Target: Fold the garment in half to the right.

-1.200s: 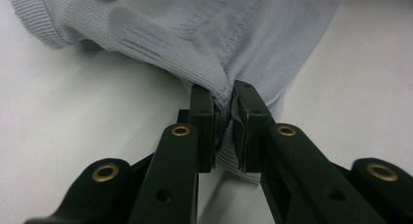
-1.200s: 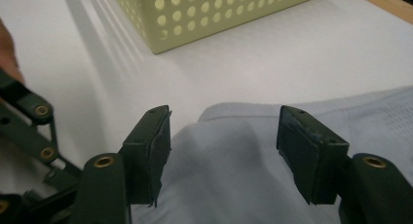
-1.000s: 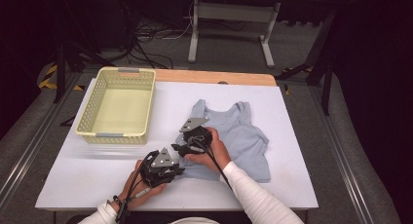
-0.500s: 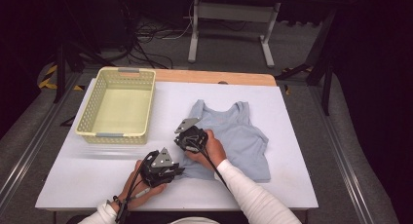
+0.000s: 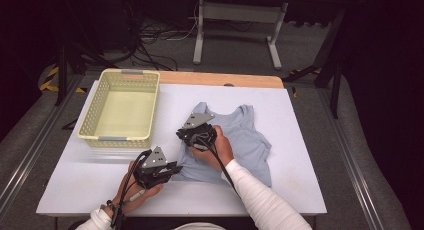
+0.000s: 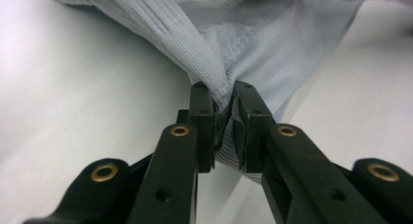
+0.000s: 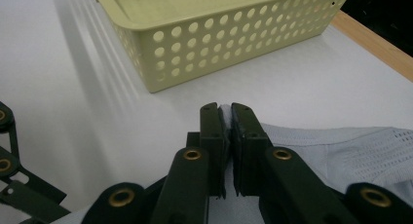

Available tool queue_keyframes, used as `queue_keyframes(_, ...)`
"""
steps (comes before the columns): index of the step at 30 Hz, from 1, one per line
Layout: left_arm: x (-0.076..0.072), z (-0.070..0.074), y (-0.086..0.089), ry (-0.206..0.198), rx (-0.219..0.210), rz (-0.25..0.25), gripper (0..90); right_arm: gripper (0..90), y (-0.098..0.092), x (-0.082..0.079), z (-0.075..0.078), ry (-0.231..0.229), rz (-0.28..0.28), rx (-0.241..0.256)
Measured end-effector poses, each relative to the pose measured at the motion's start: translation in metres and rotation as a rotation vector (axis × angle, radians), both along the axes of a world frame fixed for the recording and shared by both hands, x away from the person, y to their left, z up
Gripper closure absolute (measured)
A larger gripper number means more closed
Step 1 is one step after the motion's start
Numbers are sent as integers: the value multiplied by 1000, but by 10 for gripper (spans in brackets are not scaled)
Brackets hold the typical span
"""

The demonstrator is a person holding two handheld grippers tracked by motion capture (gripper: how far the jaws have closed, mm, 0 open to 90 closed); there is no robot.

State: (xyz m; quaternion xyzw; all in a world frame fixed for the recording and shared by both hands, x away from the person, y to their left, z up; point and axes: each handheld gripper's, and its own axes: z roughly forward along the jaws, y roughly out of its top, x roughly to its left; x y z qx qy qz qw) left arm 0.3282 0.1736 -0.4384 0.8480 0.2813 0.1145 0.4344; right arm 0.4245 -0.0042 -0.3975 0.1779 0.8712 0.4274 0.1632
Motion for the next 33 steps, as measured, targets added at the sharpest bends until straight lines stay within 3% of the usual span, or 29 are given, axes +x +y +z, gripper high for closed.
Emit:
queue_keyframes(7, 2, 16, -12, -43, -48, -26, 800, 854, -21, -2, 11, -25, -18, 47)
queue_keyframes(13, 6, 29, -36, -91, -78, -87, 769, 854, -48, -6, 26, -40, -56, 96)
queue_keyframes(19, 10, 35, -60, -112, -113, -122, 703, 854, -75, -8, 31, -52, -105, 135)
queue_keyframes(24, 12, 36, -72, -110, -154, -129, 486, 854, -97, -11, 33, -66, -140, 170)
queue_keyframes(30, 4, 39, -71, -139, -178, -143, 225, 854, -126, -17, 36, -82, -183, 180)
queue_keyframes(33, 1, 40, -67, -147, -199, -142, 164, 855, -142, -21, 36, -87, -215, 190)
